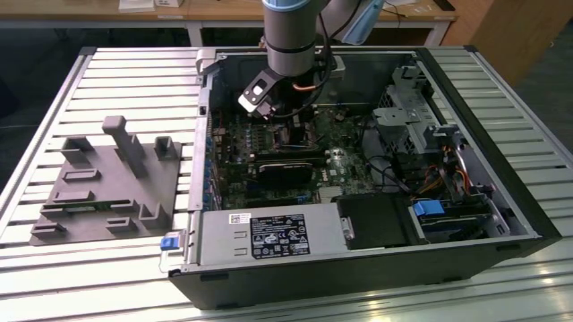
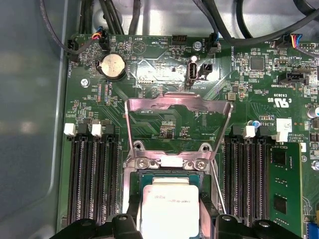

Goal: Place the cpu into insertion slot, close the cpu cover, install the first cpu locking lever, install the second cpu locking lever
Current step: 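Place the cpu into insertion slot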

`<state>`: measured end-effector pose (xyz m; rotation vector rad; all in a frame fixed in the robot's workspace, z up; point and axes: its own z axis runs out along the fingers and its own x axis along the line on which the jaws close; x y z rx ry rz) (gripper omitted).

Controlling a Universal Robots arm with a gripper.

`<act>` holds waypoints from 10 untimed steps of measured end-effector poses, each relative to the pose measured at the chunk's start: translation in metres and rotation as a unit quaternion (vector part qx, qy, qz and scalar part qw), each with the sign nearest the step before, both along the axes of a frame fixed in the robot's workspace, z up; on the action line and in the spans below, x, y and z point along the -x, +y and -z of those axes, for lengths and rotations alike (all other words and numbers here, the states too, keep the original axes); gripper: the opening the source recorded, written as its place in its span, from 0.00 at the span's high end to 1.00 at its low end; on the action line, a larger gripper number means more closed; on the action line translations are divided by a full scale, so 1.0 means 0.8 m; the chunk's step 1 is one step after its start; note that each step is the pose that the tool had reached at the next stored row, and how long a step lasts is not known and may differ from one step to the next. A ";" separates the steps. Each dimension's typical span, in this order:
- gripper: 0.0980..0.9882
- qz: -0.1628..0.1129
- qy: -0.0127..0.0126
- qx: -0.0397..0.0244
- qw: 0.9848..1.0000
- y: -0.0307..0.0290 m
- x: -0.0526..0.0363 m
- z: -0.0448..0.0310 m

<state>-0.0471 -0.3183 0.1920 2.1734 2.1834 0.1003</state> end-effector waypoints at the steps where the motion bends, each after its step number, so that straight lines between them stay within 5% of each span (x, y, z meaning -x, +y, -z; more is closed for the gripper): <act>1: 0.50 0.000 0.000 0.000 1.000 0.0000 0.000 0.0001; 10: 0.48 0.000 0.000 0.000 1.000 0.0002 0.000 0.0005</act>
